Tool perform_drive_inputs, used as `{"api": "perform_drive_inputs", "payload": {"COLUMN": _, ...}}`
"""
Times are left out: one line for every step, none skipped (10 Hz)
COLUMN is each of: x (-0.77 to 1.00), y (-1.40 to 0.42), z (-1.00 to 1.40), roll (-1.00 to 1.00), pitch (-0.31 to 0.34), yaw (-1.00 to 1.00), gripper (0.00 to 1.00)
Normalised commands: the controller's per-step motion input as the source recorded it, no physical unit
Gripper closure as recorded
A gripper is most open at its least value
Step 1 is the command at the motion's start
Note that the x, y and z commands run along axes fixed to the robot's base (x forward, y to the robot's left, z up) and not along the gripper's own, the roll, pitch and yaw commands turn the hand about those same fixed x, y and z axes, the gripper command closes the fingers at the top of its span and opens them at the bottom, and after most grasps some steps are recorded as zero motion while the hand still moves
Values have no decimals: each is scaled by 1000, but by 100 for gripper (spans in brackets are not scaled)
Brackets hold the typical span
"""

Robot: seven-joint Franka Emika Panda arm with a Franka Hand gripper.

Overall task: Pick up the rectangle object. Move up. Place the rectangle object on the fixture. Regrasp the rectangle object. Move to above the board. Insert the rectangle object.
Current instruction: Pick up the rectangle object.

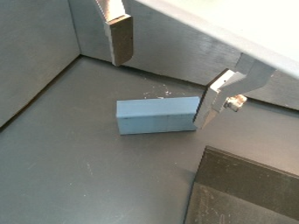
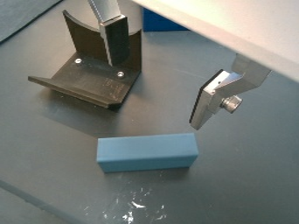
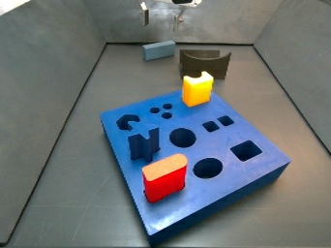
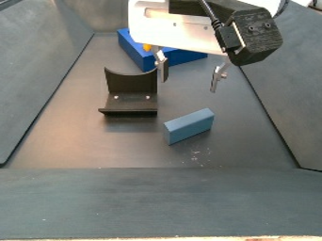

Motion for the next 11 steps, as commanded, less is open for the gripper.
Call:
{"api": "perform_drive_inputs", "payload": {"x": 0, "y": 0, "z": -234, "roll": 0, "pitch": 91, "yaw": -1000, "gripper": 0}}
{"api": "perform_drive_inputs", "payload": {"x": -6, "y": 0, "z": -240, "roll": 0, "pitch": 97, "yaw": -1000, "gripper": 0}}
{"api": "perform_drive_inputs", "payload": {"x": -9, "y": 0, "z": -240, "roll": 0, "pitch": 94, "yaw": -1000, "gripper": 0}}
{"api": "perform_drive_inputs", "payload": {"x": -63, "y": 0, "z": -180, "roll": 11, "pitch": 86, "yaw": -980, "gripper": 0}}
{"api": "perform_drive_inputs", "payload": {"x": 3, "y": 0, "z": -26, "roll": 29, "pitch": 0, "yaw": 0, "gripper": 0}}
{"api": "perform_drive_inputs", "payload": {"x": 577, "y": 534, "z": -269, "roll": -371, "pitch": 171, "yaw": -149, "gripper": 0}}
{"api": "perform_drive_inputs", "payload": {"x": 483, "y": 543, "z": -280, "roll": -220, "pitch": 120, "yaw": -266, "gripper": 0}}
{"api": "perform_drive_inputs", "payload": {"x": 0, "y": 60, "z": 0, "roll": -31, "pitch": 0, "yaw": -23, "gripper": 0}}
{"api": "perform_drive_inputs", "payload": {"x": -9, "y": 34, "z": 0, "roll": 0, "pitch": 0, "yaw": 0, "gripper": 0}}
{"api": "perform_drive_inputs", "payload": {"x": -91, "y": 0, "z": -323, "roll": 294, "pitch": 0, "yaw": -311, "gripper": 0}}
{"api": "perform_drive_inputs", "payload": {"x": -120, "y": 0, "z": -469, "roll": 349, "pitch": -129, "yaw": -397, "gripper": 0}}
